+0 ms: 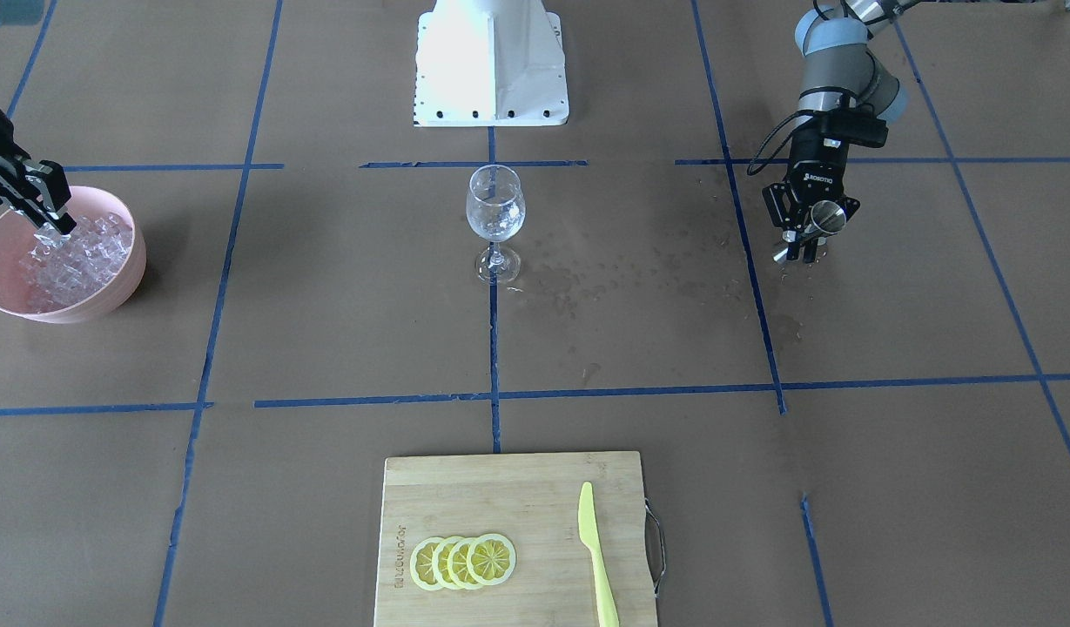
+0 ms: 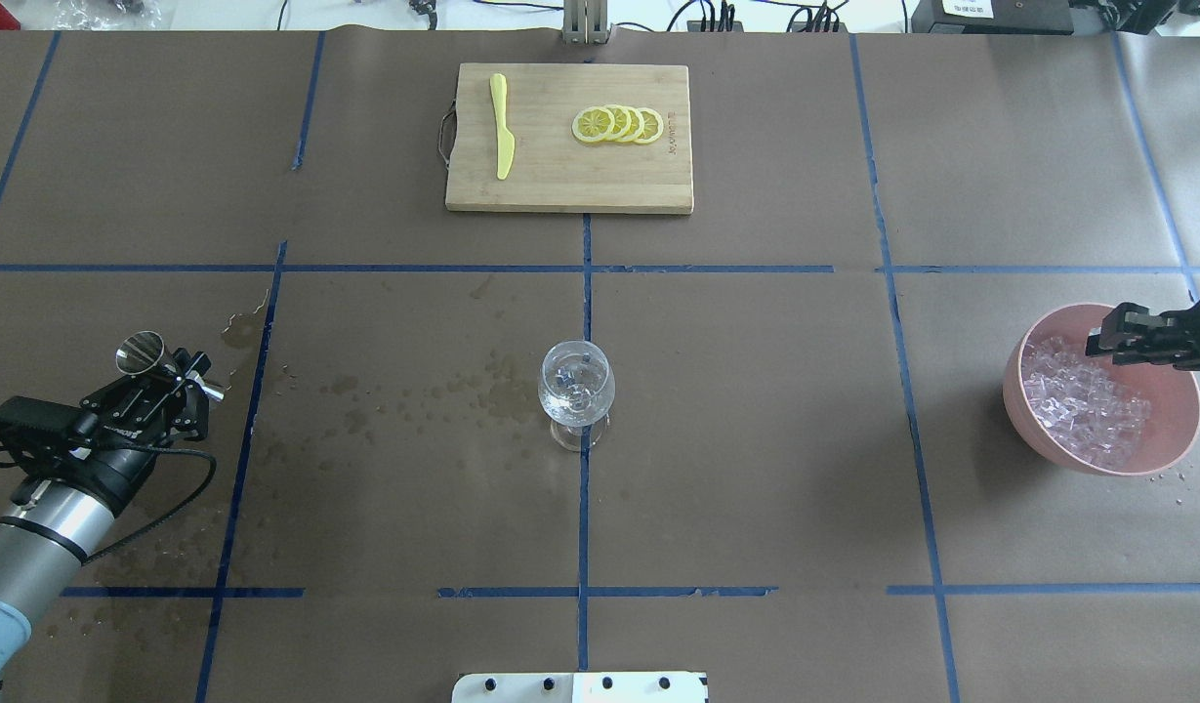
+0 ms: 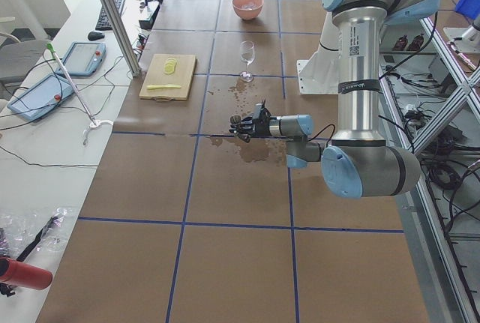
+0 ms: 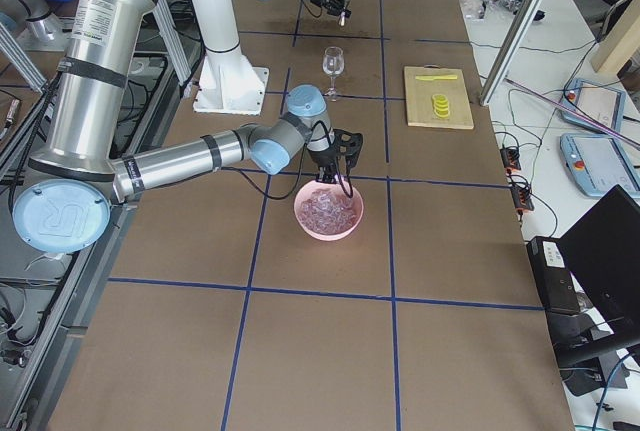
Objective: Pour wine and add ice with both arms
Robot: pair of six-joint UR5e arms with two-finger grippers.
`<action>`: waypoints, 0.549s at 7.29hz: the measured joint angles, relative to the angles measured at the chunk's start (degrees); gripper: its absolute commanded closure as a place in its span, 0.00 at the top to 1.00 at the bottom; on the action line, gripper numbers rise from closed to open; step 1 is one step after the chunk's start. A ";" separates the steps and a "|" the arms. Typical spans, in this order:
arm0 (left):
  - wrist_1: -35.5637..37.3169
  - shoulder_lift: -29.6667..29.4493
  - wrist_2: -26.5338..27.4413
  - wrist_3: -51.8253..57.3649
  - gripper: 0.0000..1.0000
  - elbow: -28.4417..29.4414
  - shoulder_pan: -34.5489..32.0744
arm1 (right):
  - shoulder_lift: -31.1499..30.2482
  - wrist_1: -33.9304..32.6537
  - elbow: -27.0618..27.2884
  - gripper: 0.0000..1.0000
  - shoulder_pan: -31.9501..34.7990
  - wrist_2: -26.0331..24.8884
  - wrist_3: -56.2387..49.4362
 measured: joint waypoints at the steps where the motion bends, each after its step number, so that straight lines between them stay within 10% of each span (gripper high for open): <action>1: 0.02 -1.05 2.27 -0.09 0.00 1.27 1.39 | 0.07 0.10 1.50 0.00 0.88 0.04 -0.04; 4: -0.03 -4.62 5.77 -0.22 0.11 6.04 2.48 | 0.63 0.19 4.27 0.00 2.85 0.08 -0.19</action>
